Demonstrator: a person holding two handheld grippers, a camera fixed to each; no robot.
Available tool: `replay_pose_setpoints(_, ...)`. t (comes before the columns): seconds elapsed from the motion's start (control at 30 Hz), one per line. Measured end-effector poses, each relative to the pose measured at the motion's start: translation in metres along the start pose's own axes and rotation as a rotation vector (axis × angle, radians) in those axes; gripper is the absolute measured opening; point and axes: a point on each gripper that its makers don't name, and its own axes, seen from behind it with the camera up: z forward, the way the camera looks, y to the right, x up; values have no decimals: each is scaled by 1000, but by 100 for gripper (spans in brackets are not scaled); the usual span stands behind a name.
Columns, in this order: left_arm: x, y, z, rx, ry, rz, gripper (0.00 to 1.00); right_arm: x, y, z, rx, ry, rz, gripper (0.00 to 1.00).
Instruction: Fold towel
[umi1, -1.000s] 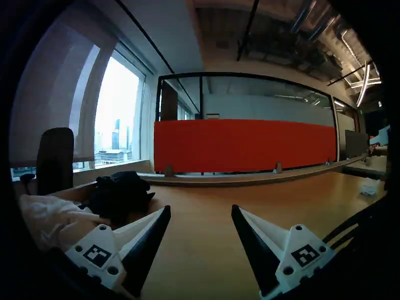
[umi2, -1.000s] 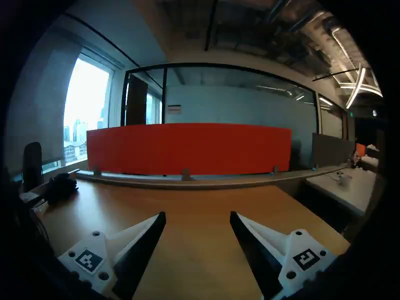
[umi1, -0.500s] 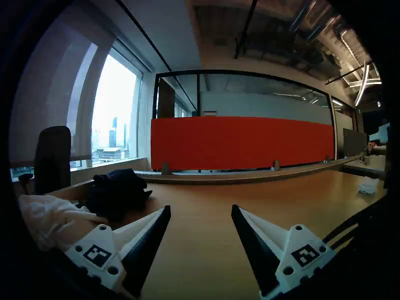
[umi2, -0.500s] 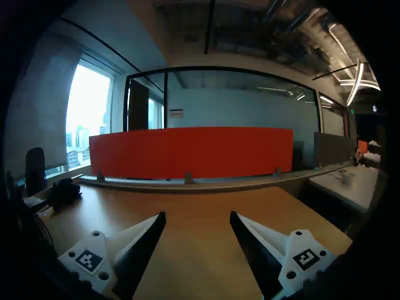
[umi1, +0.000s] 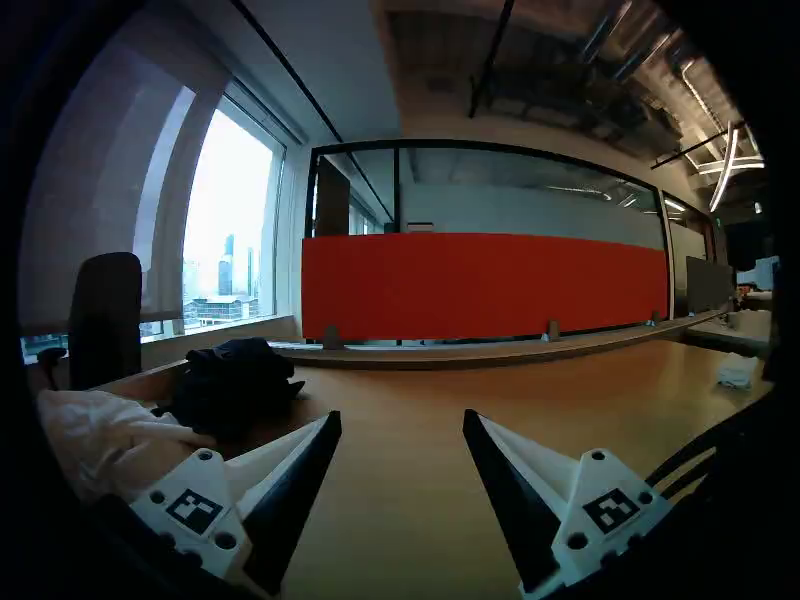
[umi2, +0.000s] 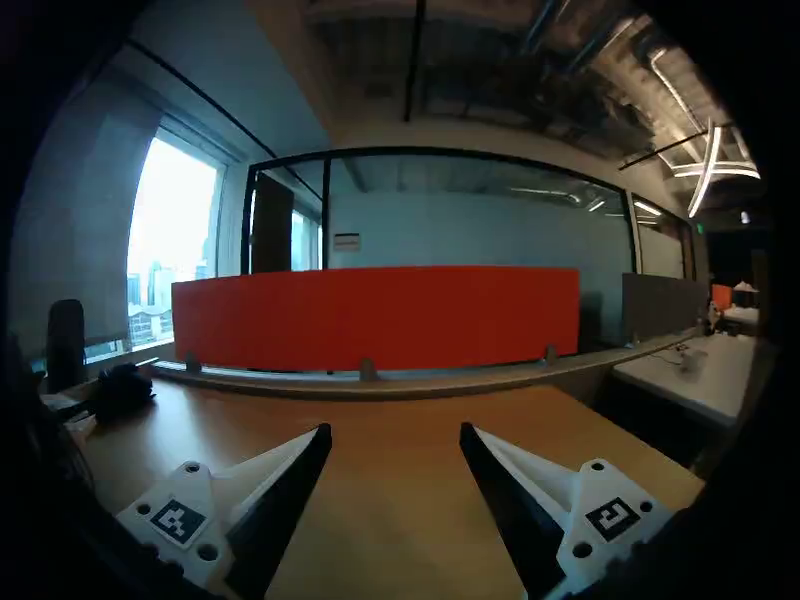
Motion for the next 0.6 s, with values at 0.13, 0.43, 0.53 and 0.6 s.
replay_pose_setpoints(0.13,0,0,0,0,0,0,91,-8,0,5,9,11,-12,100)
replay_pose_setpoints(0.43,-1,0,0,0,0,0,92,-39,6,23,-4,-19,-30,99)
replay_pose_setpoints(0.53,-1,0,0,0,0,0,92,-48,10,28,-25,-18,-39,99)
replay_pose_setpoints(0.6,-1,0,-1,0,0,0,92,-51,8,29,-22,-6,-49,99)
